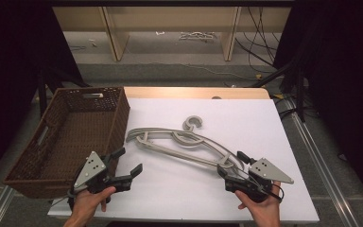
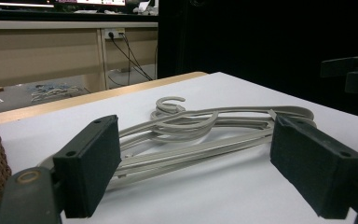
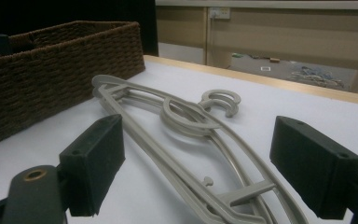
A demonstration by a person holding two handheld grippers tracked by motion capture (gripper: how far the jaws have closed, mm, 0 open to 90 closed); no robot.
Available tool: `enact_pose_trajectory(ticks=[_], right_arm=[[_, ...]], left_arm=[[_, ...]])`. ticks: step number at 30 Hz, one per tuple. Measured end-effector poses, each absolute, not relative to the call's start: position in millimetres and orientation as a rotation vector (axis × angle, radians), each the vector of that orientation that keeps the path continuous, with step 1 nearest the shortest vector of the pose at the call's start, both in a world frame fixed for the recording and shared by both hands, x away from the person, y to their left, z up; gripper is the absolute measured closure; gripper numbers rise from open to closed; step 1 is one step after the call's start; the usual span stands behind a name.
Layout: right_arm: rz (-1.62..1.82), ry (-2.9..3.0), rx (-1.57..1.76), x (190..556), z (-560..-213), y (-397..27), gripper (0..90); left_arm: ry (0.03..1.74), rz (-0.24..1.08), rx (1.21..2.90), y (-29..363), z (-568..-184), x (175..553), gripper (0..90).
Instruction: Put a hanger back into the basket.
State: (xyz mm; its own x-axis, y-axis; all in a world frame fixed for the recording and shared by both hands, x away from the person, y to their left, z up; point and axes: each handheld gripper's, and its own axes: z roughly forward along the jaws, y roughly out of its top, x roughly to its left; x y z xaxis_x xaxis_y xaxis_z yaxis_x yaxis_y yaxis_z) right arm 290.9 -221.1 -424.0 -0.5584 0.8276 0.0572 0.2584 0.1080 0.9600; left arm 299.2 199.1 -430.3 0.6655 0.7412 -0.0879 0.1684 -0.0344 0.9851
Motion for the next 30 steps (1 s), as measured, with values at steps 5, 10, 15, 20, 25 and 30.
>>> enact_pose_trajectory(ticks=[5,10,15,20,25,30], right_arm=[[1.453,1.896,1.046,291,-423,-221,18.9],[1.442,1.902,1.046,291,-423,-221,18.9],[1.431,1.919,0.995,296,-422,-221,18.5],[1.41,1.974,0.982,306,-416,-220,18.5],[1.355,2.033,0.963,321,-403,-218,18.6],[1.276,2.12,0.946,337,-390,-214,19.4]], left_arm=[[0.771,0.546,1.574,199,-430,299,16.1],[0.767,0.546,1.575,199,-430,299,16.1],[0.771,0.55,1.58,199,-431,299,16.1],[0.774,0.555,1.582,199,-431,299,16.1],[0.775,0.554,1.58,199,-431,299,16.1],[0.775,0.556,1.58,199,-431,299,16.1]])
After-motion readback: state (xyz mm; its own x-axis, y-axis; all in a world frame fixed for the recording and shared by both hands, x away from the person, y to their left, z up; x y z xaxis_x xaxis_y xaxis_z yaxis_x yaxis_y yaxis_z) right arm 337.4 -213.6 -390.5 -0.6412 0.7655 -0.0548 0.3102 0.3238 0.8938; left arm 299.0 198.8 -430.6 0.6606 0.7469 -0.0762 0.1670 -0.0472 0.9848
